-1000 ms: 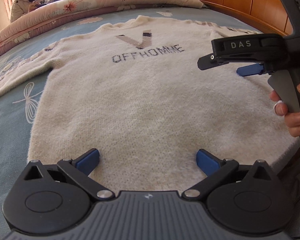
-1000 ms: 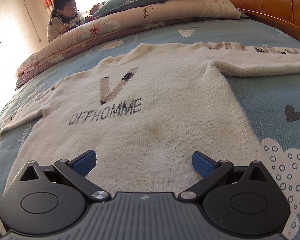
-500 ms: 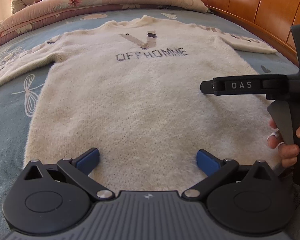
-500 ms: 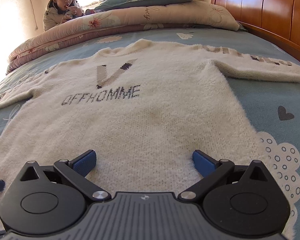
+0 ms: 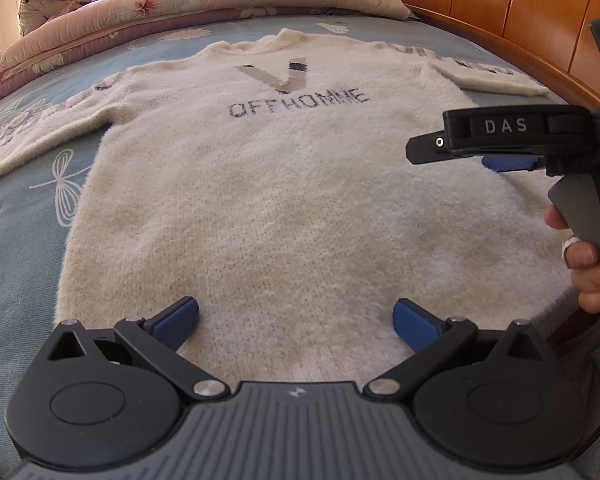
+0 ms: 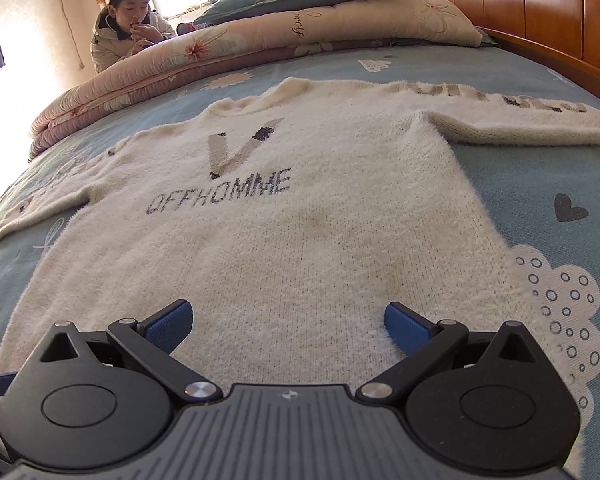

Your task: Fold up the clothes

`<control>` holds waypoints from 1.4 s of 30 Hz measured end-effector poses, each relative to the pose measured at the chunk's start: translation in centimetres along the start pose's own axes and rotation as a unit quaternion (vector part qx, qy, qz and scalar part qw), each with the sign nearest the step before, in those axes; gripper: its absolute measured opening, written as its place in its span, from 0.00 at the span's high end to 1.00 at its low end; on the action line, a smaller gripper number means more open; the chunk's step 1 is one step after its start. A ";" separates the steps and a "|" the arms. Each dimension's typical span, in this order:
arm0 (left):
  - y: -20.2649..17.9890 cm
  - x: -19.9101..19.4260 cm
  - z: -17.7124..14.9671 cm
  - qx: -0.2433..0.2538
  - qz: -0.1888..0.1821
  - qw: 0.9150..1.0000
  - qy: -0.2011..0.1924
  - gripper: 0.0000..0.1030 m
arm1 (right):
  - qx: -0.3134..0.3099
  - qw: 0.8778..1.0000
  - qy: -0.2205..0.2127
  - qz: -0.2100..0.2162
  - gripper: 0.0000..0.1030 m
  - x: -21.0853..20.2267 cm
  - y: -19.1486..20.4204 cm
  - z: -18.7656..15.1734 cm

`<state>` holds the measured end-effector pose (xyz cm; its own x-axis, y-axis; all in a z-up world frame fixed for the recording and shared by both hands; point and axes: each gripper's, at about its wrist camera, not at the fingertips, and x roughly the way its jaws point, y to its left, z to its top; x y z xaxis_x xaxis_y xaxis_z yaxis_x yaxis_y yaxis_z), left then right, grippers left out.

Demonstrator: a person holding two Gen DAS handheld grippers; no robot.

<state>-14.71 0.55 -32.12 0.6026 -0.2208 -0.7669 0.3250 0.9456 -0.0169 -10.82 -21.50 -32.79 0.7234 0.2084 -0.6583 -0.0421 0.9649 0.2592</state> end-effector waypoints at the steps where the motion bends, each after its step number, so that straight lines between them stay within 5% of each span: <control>1: 0.4 -0.3 0.3 -0.007 -0.002 1.000 -0.004 0.01 | 0.016 1.000 0.003 0.012 0.00 0.0 -0.3 0.4; 8: 2.7 -2.0 3.4 -0.012 0.010 0.999 -0.043 0.01 | 0.134 0.989 0.020 0.061 0.00 1.3 -1.6 3.0; 15: 2.9 1.9 6.2 0.001 0.007 0.999 -0.041 0.01 | 0.153 0.986 0.026 0.059 0.00 2.6 -1.2 3.6; 18: 4.1 4.2 5.8 -0.043 -0.007 0.999 -0.013 0.01 | 0.153 0.986 0.029 0.062 0.00 2.7 -1.3 3.5; 31: 7.1 1.7 1.3 -0.095 -0.062 0.990 -0.083 0.01 | 0.200 0.977 0.014 0.076 0.00 2.8 -2.4 2.9; 35: 8.7 1.2 2.8 -0.168 -0.076 0.979 -0.083 0.01 | 0.201 0.977 -0.001 0.069 0.00 2.7 -2.1 2.6; 38: 11.2 -0.2 4.0 -0.209 -0.067 0.968 -0.120 0.01 | 0.170 0.984 -0.003 0.050 0.00 2.8 -1.0 2.5; 42: 17.1 -1.5 5.4 -0.292 -0.040 0.943 -0.154 0.03 | 0.137 0.990 -0.008 0.026 0.00 2.7 0.3 2.7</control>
<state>-6.15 15.74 -27.78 0.8052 -0.2713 -0.5273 -0.0246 0.8732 -0.4868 -7.03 -21.08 -32.56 0.7357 0.2525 -0.6284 0.1076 0.8725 0.4765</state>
